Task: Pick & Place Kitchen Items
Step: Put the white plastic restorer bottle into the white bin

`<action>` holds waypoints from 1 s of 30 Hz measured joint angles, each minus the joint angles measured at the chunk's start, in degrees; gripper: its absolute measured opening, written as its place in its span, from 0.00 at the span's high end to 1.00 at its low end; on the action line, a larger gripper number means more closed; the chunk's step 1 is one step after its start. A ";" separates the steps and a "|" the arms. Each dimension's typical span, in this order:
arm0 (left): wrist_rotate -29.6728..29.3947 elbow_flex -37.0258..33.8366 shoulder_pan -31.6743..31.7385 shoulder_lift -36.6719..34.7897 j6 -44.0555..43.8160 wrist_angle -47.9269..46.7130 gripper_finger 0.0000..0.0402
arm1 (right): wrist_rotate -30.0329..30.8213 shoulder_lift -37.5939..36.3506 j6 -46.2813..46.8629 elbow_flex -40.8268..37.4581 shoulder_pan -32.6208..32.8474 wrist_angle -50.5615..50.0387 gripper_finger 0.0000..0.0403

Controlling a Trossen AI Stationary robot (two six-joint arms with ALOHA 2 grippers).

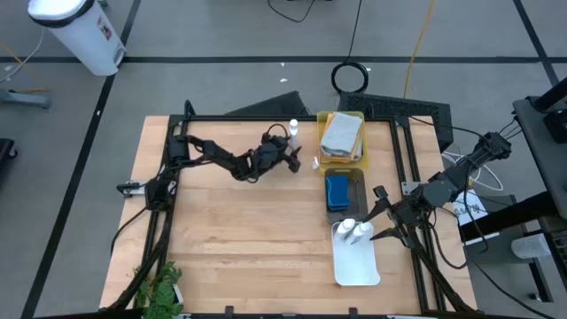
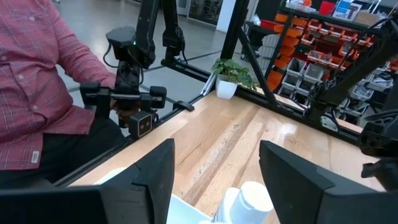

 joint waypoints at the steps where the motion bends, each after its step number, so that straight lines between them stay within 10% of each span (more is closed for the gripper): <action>1: -0.49 0.33 0.08 -0.01 -0.06 0.02 0.31 | 0.00 0.00 -0.01 0.00 -0.01 0.00 0.50; 10: -3.24 1.80 -0.17 0.02 0.51 -3.54 0.33 | 0.00 0.00 -1.49 0.00 -0.02 0.00 0.51; 24: -4.19 1.80 0.32 -0.01 -2.43 -7.67 0.87 | 0.21 0.00 -2.56 0.00 -0.02 0.02 0.51; 30: -3.59 1.80 0.29 -0.03 -1.28 -8.22 0.91 | 0.22 0.00 -2.58 0.00 -0.02 0.00 0.51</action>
